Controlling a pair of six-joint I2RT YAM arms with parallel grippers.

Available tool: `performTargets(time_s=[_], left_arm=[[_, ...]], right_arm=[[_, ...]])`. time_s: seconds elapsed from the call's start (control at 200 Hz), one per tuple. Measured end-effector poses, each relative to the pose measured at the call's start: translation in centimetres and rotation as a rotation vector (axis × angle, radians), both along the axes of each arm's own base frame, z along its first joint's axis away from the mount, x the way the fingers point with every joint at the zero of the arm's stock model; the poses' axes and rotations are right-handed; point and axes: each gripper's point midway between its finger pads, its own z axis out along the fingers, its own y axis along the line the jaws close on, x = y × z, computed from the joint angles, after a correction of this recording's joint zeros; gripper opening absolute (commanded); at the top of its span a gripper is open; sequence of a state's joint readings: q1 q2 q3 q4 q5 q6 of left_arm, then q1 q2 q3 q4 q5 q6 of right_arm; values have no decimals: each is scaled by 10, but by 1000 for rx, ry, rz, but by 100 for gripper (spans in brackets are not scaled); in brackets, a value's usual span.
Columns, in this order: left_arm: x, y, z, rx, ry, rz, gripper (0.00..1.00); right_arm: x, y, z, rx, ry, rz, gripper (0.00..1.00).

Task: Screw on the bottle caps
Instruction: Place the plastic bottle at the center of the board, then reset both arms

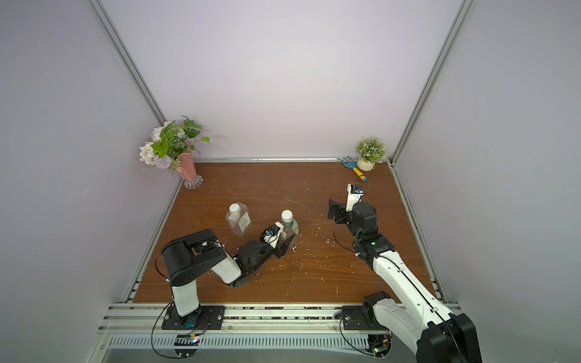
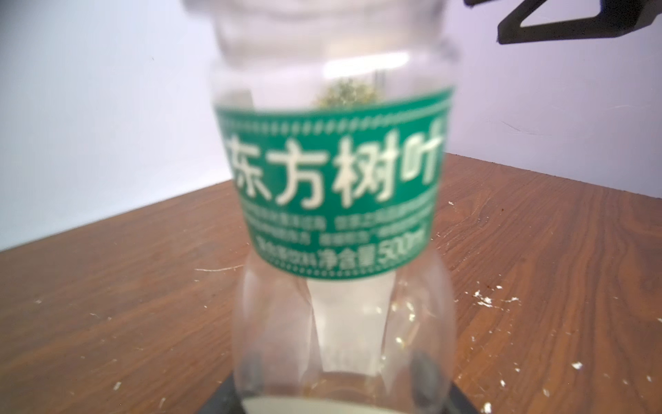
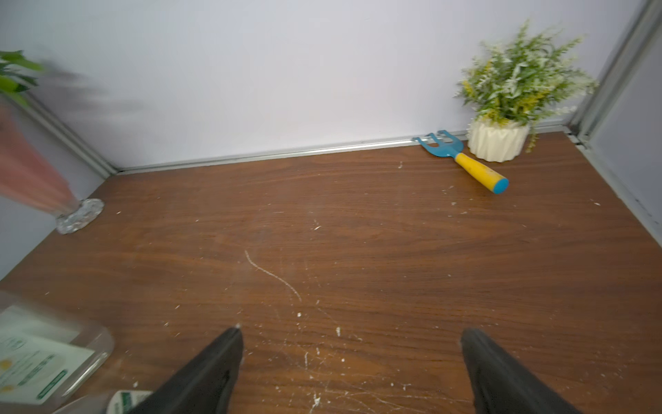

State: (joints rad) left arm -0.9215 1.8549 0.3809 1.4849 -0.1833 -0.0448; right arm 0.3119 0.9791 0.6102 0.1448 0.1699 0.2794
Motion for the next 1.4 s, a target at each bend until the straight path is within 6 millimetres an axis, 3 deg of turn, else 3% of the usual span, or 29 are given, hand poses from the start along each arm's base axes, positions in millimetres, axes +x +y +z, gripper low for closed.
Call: performTargets(time_s=[0.135, 0.175, 0.295, 0.47, 0.63, 0.791, 0.931, 1.001, 1.101, 1.236, 1.341, 1.401], left_arm=[[-12, 2, 30, -40, -34, -2, 91], [-19, 1, 40, -50, -47, -7, 100], [-37, 5, 71, -81, -68, -8, 99], [-27, 41, 110, -105, -52, 171, 99], [-5, 93, 143, -106, -44, 411, 99], [23, 188, 158, -111, -51, 750, 99], [34, 268, 140, -85, -45, 1008, 99], [34, 305, 116, -49, -26, 1116, 99], [33, 344, 80, 19, 33, 1216, 99], [44, 367, 43, 87, 101, 1252, 99], [51, 368, 12, 144, 154, 1200, 99], [59, 359, 0, 171, 173, 1126, 99]], right_arm=[[12, -27, -14, -15, 17, -116, 99], [15, -35, -21, -19, 26, -149, 100], [14, -62, -48, -44, 48, -255, 99], [5, -99, -77, -111, 57, -393, 99], [8, -115, -81, -165, 11, -463, 100], [7, -120, -87, -207, -43, -479, 99], [2, -120, -100, -247, -65, -462, 99], [-1, -119, -106, -262, -79, -453, 100], [-4, -115, -117, -279, -87, -418, 100], [0, -106, -115, -292, -117, -360, 100], [4, -99, -110, -297, -166, -334, 100], [4, -95, -112, -304, -161, -316, 100]])
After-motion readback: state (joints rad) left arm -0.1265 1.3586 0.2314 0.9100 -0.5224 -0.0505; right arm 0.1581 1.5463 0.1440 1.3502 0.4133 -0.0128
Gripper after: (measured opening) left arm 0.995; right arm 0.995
